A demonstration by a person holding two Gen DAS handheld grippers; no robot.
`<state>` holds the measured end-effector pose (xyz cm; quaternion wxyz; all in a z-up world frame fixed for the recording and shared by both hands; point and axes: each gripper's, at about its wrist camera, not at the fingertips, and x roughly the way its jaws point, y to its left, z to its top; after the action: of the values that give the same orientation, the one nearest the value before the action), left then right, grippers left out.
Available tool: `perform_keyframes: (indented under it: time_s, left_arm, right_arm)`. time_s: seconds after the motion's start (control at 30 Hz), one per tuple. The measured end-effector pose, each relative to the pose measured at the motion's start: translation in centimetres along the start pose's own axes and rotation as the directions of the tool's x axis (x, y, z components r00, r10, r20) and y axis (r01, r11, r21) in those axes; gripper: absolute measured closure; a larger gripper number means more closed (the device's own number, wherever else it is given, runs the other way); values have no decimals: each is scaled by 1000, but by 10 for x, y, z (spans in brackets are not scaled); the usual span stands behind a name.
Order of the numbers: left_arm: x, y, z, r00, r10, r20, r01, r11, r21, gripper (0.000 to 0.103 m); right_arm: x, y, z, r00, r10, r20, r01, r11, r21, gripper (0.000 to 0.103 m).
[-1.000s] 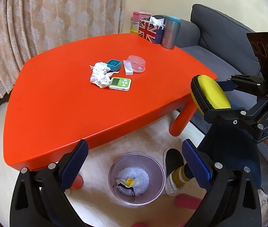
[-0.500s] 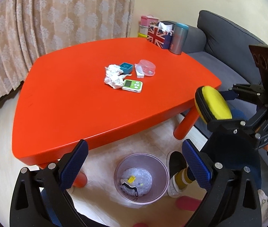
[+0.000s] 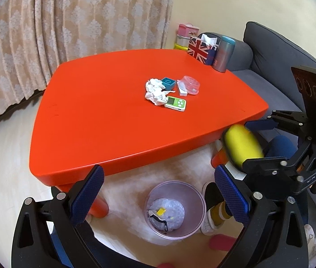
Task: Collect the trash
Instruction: 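Carry the yellow disc with the right gripper over the bin and open it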
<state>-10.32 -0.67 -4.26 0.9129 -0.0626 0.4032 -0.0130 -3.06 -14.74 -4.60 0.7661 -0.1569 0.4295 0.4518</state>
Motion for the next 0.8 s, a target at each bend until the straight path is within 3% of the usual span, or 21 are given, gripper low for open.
perform_keyframes:
  time_s: [0.8]
  left_arm:
    - [3, -13, 8, 1000, -21, -6, 21, 999, 37, 8]
  right_arm:
    - [-19, -22, -5, 998, -46, 33, 43, 996, 83, 6]
